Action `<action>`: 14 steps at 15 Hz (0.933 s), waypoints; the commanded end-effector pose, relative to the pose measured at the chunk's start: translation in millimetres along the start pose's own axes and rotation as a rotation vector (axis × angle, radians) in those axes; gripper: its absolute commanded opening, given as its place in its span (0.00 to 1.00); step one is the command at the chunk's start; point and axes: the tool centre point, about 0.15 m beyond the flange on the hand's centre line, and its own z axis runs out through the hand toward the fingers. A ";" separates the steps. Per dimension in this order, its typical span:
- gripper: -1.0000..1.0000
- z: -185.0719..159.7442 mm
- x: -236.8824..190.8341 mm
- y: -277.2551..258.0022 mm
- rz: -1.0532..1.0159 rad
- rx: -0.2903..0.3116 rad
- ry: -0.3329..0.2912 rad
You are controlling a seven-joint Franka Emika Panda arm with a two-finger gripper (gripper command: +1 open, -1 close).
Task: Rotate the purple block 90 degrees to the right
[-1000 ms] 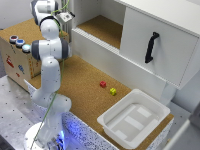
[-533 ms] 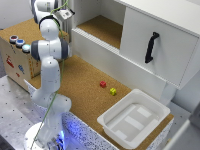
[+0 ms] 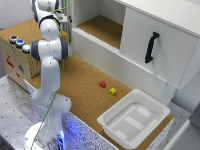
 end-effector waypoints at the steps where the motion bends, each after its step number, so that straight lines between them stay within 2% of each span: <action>1: 0.00 -1.1 16.6 -10.8 0.292 -0.104 -0.086; 5: 0.00 9.2 17.0 -9.5 0.540 -0.115 0.010; 6: 0.00 12.7 18.1 -4.4 0.590 -0.139 0.006; 7: 0.00 14.6 17.2 1.6 0.632 -0.144 0.027; 9: 0.00 13.3 18.7 12.0 0.674 -0.196 0.044; 10: 0.00 15.6 14.8 21.4 0.703 -0.203 0.090; 11: 0.00 19.4 10.6 29.4 0.717 -0.190 0.127; 13: 0.00 32.4 5.6 44.0 0.775 -0.121 0.141; 14: 0.00 35.8 6.1 45.4 0.784 -0.109 0.162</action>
